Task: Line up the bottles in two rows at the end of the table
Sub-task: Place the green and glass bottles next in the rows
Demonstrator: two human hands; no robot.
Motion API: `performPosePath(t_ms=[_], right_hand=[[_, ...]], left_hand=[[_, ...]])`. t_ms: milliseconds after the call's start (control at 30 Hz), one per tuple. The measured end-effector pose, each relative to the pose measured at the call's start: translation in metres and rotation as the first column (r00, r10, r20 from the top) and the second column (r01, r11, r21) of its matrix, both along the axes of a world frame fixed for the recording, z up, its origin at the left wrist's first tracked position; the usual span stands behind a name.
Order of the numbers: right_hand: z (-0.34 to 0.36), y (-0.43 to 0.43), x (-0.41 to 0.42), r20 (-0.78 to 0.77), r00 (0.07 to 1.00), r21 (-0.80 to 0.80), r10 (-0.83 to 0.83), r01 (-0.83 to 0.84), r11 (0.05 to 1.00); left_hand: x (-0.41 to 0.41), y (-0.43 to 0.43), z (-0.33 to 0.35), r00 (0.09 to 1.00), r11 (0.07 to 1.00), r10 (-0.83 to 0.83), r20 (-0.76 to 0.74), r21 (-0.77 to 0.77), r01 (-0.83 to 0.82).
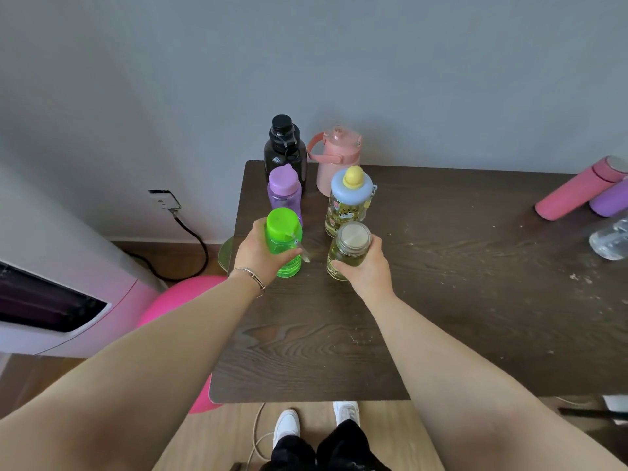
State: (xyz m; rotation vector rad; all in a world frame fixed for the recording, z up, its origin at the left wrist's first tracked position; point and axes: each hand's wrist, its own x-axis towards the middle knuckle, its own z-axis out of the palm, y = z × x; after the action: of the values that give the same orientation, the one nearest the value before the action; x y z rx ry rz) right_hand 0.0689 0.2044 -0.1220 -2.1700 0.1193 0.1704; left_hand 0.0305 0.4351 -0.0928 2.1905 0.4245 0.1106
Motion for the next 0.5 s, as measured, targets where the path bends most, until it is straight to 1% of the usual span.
performPosePath(t_ms=[133, 333, 500], right_hand=[[0.000, 0.001, 0.000, 0.006, 1.000, -0.005, -0.004, 0.005, 1.000], [0.002, 0.003, -0.001, 0.001, 1.000, -0.008, -0.002, 0.002, 1.000], [0.008, 0.004, -0.004, -0.025, 1.000, -0.008, 0.013, -0.013, 1.000]], left_hand=[[0.004, 0.001, 0.000, 1.000, 1.000, -0.006, 0.001, -0.008, 0.006], [0.004, 0.003, 0.002, 0.997, 0.999, -0.048, -0.058, -0.013, 0.047], [0.000, 0.003, 0.012, 0.997, 0.997, -0.078, -0.007, -0.003, 0.078]])
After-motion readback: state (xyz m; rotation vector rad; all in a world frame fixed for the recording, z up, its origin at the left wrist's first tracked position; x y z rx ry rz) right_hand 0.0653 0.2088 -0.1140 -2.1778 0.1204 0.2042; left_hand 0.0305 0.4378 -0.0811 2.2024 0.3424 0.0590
